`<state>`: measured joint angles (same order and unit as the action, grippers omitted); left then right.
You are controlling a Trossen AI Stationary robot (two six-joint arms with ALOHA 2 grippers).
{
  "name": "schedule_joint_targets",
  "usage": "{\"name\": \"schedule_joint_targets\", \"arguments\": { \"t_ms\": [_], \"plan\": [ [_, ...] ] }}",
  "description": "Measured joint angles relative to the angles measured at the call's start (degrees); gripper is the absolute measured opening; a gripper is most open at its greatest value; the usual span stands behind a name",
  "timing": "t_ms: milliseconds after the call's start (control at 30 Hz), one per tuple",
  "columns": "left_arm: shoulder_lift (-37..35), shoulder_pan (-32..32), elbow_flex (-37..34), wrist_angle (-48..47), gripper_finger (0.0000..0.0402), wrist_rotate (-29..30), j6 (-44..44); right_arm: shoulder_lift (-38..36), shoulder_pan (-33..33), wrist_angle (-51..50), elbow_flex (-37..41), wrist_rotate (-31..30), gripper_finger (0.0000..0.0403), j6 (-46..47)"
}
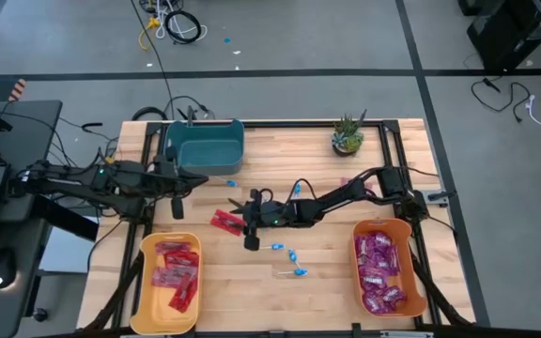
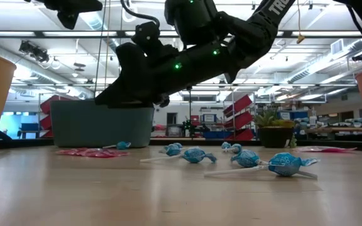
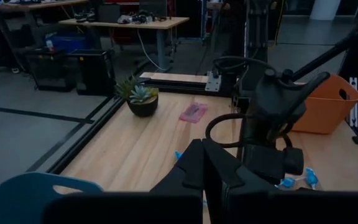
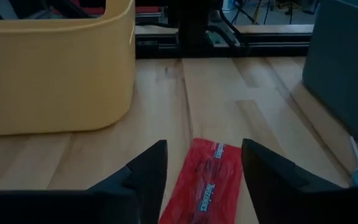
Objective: Sort candy
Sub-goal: Put the red candy into the yellow bin
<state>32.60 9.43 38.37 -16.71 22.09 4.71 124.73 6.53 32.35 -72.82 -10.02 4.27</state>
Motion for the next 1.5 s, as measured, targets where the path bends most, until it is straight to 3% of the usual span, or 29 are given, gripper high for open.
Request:
{"name": "schedule_joint_targets", "arguments": {
  "t_ms": [500,1100,1500],
  "plan": [
    [0.0,0.0,0.0,0.1,0.0000,0.6,0.0,0.0,0.1,-3.5,0.0,0.0,0.0275,-2.3],
    [0.4,0.0,0.0,-0.1,0.0000,0.8,0.0,9.5,-0.1,0.1,-2.8,0.9,0.0285,-0.5],
    [0.6,0.0,0.0,-0.2,0.0000,0.8,0.0,8.6,-2.0,-5.8,-3.3,2.1,0.0261,1.2]
  ]
}}
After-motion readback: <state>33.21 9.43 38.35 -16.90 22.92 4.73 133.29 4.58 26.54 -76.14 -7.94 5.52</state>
